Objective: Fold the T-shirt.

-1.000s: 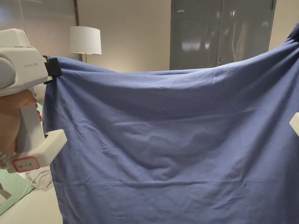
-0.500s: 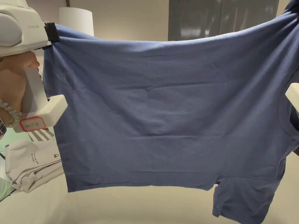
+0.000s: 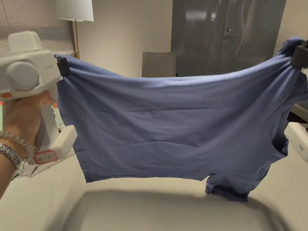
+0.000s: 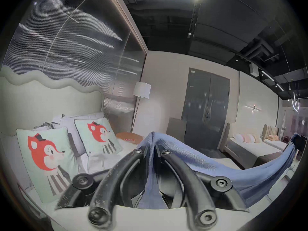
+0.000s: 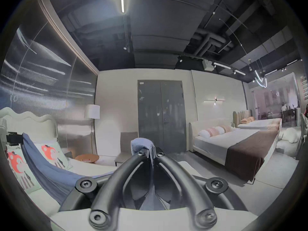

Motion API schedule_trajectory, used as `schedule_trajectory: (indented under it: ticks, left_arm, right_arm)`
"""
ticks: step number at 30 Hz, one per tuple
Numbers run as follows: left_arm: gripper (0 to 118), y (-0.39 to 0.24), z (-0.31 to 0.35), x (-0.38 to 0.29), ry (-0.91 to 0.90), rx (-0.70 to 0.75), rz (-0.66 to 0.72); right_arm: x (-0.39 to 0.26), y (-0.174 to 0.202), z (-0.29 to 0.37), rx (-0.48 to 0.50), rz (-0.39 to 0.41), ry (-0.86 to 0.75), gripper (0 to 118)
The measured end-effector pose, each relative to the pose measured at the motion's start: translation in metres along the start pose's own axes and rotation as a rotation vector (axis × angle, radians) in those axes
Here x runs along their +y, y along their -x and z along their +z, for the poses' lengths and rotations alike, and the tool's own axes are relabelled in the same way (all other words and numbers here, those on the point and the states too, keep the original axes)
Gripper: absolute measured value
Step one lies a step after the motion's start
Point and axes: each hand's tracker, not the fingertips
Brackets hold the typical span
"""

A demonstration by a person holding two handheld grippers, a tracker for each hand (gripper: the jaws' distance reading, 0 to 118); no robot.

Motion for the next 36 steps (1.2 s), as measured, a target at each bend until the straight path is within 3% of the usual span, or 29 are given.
schedule_trajectory:
  ticks: [5,9,13,17,22,28,33,36]
  left_arm:
    - [5,0.017,0.045,-0.048,0.103,0.003,-0.003]
    - [5,0.033,0.092,-0.086,0.158,0.013,0.001]
    - [5,0.052,0.15,-0.13,0.26,0.02,0.004]
    - [5,0.074,0.21,-0.176,0.375,0.055,-0.046]
    - [5,0.108,0.27,-0.231,0.555,0.071,-0.043]
    - [5,0.133,0.325,-0.292,0.718,0.07,-0.172]
    - [5,0.153,0.337,-0.311,0.801,0.075,-0.119]
    - [5,0.157,0.336,-0.323,0.854,0.07,-0.155]
  right_arm:
    - [-0.04,-0.008,0.06,-0.006,0.019,0.092,4]
    - [-0.073,-0.016,0.122,0.008,-0.016,0.158,4]
    - [-0.112,-0.025,0.191,0.008,0.022,0.268,4]
    - [-0.15,-0.039,0.268,0.022,-0.032,0.379,4]
    - [-0.193,-0.051,0.334,0.043,0.036,0.563,3]
    - [-0.234,-0.062,0.382,0.053,0.079,0.773,3]
    - [-0.262,-0.075,0.397,0.029,0.09,0.915,3]
    - [-0.284,-0.083,0.399,0.011,0.077,0.976,3]
